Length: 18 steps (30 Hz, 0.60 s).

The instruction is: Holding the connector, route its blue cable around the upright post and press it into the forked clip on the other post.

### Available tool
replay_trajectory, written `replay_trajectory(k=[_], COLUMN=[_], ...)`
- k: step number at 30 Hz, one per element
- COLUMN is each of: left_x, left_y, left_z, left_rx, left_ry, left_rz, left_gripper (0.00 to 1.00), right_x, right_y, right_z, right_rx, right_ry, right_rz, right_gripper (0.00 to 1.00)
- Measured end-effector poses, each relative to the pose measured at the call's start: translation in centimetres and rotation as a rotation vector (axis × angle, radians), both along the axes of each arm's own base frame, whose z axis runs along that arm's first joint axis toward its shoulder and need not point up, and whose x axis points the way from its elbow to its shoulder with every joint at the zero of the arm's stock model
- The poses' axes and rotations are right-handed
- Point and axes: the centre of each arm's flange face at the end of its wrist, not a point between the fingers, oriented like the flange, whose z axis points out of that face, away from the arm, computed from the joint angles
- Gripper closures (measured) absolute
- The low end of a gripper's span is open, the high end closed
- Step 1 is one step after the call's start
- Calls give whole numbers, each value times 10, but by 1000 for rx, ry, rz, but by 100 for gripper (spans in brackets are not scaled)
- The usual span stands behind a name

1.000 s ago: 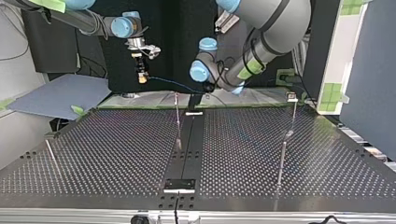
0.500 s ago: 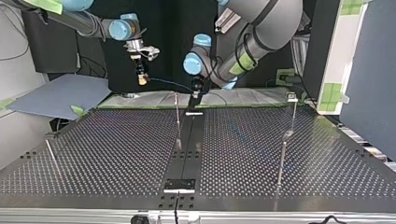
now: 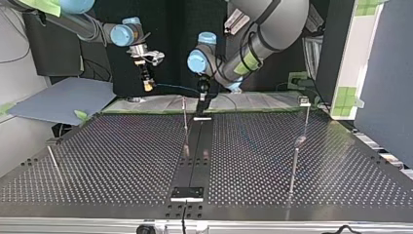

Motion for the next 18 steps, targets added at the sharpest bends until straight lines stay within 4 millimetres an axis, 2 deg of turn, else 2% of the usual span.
replay_trajectory(k=[5,18], left_x=[-2,3], left_y=[-2,-6], left_z=[-11,-9], left_rx=[-11,-30], left_ry=[-12,-67], left_rz=[9,21], left_gripper=[0,0], right_x=[-1,-3], right_y=[0,-1], right_z=[-1,-1], right_rx=[9,13], right_ry=[6,9], right_rz=[5,3], right_gripper=[100,100])
